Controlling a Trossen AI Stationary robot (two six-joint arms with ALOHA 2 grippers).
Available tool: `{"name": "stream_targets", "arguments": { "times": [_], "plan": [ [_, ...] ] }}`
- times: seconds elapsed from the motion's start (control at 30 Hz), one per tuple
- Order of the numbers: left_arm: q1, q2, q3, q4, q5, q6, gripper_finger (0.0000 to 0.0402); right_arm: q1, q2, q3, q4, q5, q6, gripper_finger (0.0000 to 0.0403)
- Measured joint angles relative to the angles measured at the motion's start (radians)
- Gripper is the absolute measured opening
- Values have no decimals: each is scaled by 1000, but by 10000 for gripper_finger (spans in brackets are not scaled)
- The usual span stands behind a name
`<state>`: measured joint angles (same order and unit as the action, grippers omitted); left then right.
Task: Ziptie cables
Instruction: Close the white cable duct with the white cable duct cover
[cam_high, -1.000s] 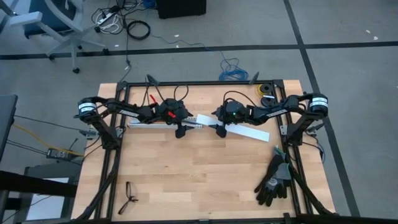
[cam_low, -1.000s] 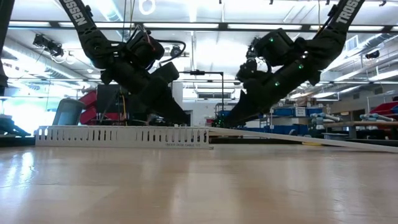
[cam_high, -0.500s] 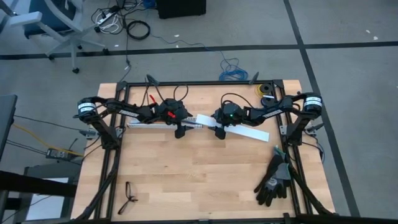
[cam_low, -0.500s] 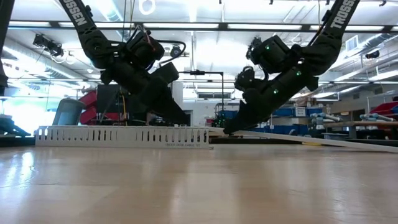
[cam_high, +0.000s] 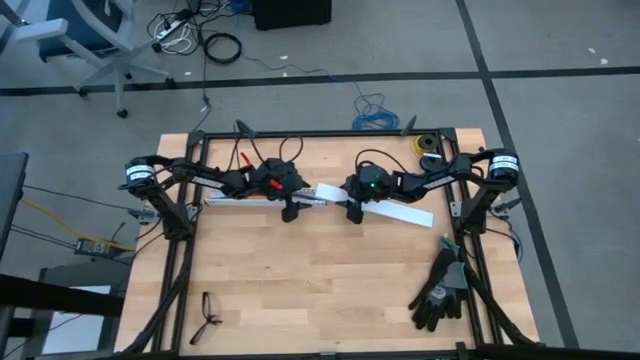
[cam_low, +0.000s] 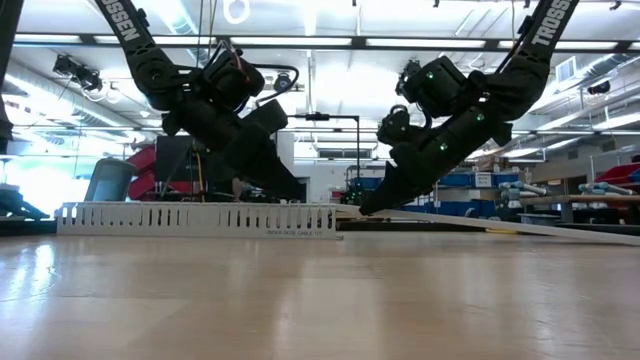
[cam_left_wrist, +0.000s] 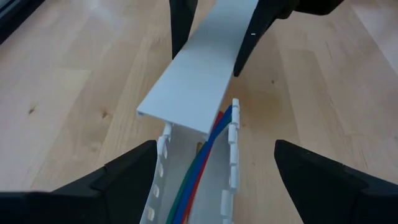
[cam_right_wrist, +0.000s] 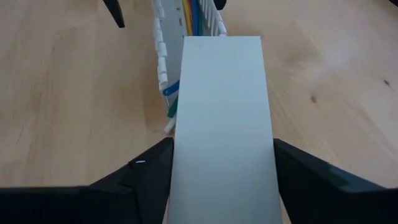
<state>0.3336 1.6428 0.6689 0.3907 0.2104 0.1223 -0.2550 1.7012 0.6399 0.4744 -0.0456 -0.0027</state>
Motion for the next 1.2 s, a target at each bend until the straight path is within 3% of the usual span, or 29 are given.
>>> {"name": "stream_targets", "arguments": {
  "times": [0.83, 1.2],
  "plan": [
    [0, 0, 0, 26, -3, 3, 335, -1, -6, 0, 68, -25, -9, 238],
    [-2, 3, 0, 18, -41, 3, 335, -26, -100, 0, 40, -22, 16, 238]
  ]
}}
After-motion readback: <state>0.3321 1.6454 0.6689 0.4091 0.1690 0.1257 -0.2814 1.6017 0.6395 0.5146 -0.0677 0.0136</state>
